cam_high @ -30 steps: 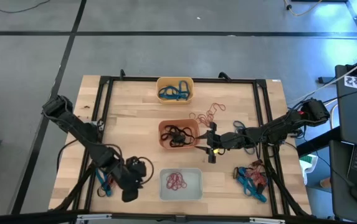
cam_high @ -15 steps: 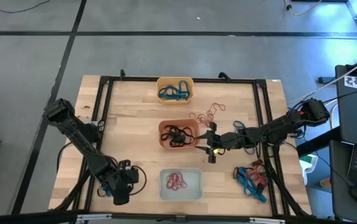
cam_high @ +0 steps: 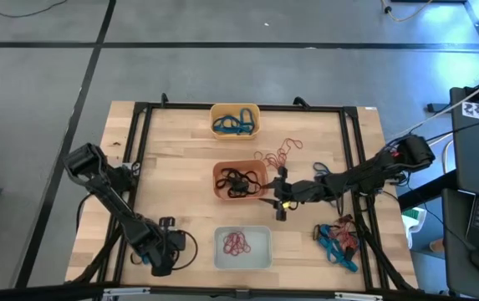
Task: Sort rubber bands into baskets
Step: Put the red rubber band in the white bin
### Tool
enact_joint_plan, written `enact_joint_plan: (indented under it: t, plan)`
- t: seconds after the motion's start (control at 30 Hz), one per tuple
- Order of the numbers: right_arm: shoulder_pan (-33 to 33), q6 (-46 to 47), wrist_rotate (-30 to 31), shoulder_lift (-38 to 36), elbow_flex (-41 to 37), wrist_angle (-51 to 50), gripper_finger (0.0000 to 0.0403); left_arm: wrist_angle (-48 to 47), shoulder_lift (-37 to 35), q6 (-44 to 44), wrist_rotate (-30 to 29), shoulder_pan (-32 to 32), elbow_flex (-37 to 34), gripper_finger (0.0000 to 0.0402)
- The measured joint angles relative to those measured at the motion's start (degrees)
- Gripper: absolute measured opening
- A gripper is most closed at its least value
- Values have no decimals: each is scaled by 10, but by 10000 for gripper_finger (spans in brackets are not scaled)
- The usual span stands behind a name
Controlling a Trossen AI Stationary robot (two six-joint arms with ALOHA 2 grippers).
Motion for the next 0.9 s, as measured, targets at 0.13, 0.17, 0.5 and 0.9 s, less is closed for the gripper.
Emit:
enact_joint_plan:
  t: [0.13,0.17,0.5,0.9]
  plan:
    - [0,-1,0,2,4,-1,182,-9,4,11,-13,-8,1,111]
    - [0,-1,0,2,4,-2,182,-9,4,11,-18,-9,1,103]
    - [0,-1,0,2,4,-4,182,-11,5,21,-29,-7,0,4]
    - [0,-1,1,2,4,-3,182,-16,-37,8,-63,22,14,3]
